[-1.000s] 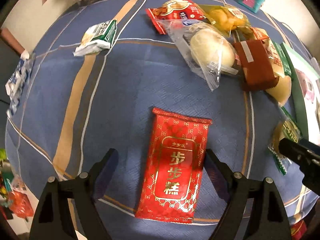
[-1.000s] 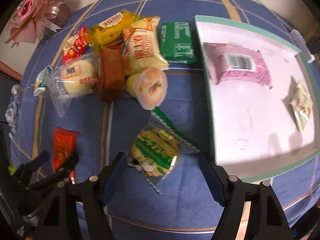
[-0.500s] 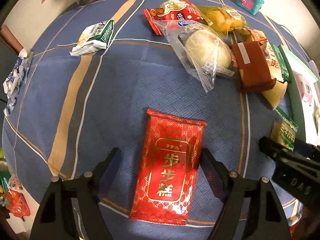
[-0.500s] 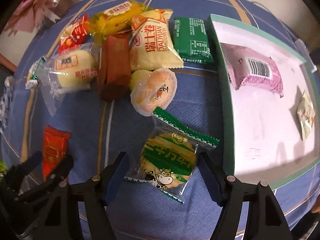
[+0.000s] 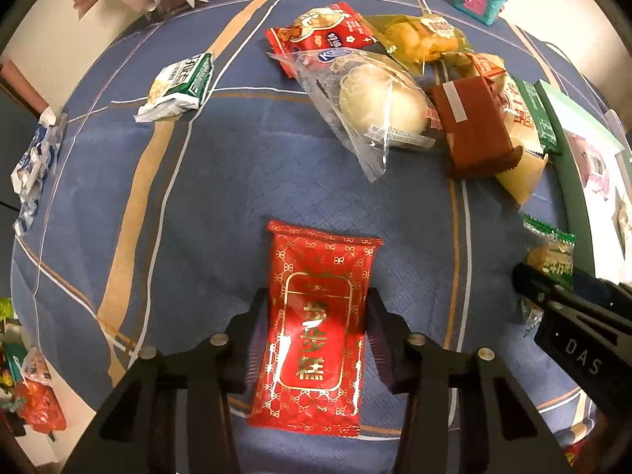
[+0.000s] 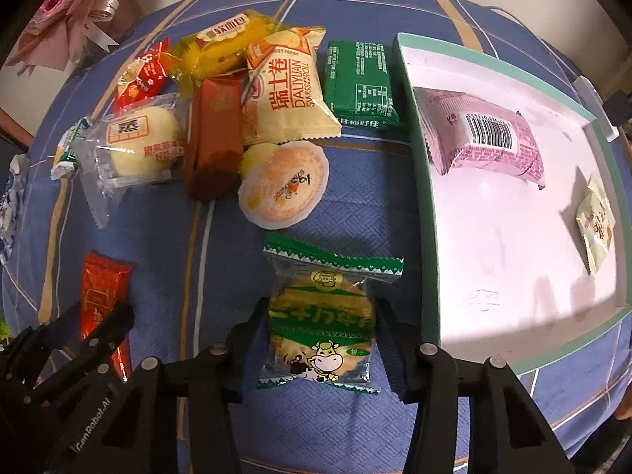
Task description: Organize snacks
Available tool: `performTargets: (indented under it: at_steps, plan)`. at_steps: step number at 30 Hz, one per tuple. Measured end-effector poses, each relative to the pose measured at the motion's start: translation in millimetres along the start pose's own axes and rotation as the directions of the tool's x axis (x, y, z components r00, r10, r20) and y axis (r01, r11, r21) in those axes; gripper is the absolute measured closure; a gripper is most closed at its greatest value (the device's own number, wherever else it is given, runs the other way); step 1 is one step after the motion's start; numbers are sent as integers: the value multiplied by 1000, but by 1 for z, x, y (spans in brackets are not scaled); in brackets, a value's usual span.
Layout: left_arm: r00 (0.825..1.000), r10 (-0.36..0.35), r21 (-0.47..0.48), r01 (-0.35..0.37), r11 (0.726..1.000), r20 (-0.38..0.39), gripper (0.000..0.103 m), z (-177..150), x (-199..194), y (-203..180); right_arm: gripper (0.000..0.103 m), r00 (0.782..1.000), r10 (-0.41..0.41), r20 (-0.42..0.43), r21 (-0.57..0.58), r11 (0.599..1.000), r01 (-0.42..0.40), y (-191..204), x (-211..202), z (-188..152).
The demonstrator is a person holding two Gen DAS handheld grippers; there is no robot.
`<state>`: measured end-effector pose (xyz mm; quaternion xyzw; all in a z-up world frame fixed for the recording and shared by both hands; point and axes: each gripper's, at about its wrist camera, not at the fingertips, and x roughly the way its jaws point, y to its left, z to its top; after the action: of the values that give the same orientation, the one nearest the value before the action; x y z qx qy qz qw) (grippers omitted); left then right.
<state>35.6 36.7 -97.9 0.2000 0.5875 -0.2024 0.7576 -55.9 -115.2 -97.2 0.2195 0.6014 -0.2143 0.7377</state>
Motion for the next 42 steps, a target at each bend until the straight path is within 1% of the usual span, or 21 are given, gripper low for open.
performTargets:
  at_steps: [1, 7, 13, 17, 20, 23, 25, 28, 31, 36, 39, 42]
  plan:
    - [1000, 3, -5, -3, 1000, 2, 55, 0, -3, 0, 50, 1000, 7, -1, 3, 1000, -7, -6, 5, 2]
    - [999, 7, -40, -6, 999, 36, 56, 4, -27, -1, 50, 997, 76, 18, 35, 996, -77, -20, -6, 1]
    - [995, 6, -71, 1, 997, 103, 56, 8, -61, -10, 50, 986, 146, 85, 48, 987, -151, -26, -40, 8]
    - [987, -5, -78, 18, 997, 163, 56, 13, -88, -17, 50, 969, 190, 158, 59, 978, -201, -36, -73, 3]
    - [978, -19, -76, 35, 997, 205, 56, 16, -105, -23, 50, 960, 196, 200, 64, 975, -213, -37, -88, 6]
    - [971, -29, -64, 46, 997, 239, 55, 19, -117, -34, 50, 957, 199, 213, 81, 972, -221, -51, -99, 5]
    - [967, -37, -52, 52, 997, 253, 56, 23, -123, -43, 50, 957, 193, 216, 103, 970, -219, -66, -100, 2]
    - [964, -54, -28, 64, 998, 261, 55, 28, -125, -59, 50, 960, 168, 225, 148, 968, -204, -83, -95, 7]
    - [962, -80, 17, 78, 997, 259, 56, 31, -127, -81, 50, 965, 124, 231, 219, 960, -176, -112, -98, 8]
    - [956, -141, 113, 115, 987, 257, 55, 34, -128, -123, 50, 974, 60, 219, 378, 915, -141, -172, -96, 5]
    - [953, -170, 171, 129, 977, 251, 55, 34, -127, -148, 50, 977, 21, 214, 436, 893, -115, -197, -96, 3]
    - [950, -201, 223, 147, 964, 239, 55, 35, -125, -174, 50, 976, 5, 218, 475, 873, -111, -216, -97, 1]
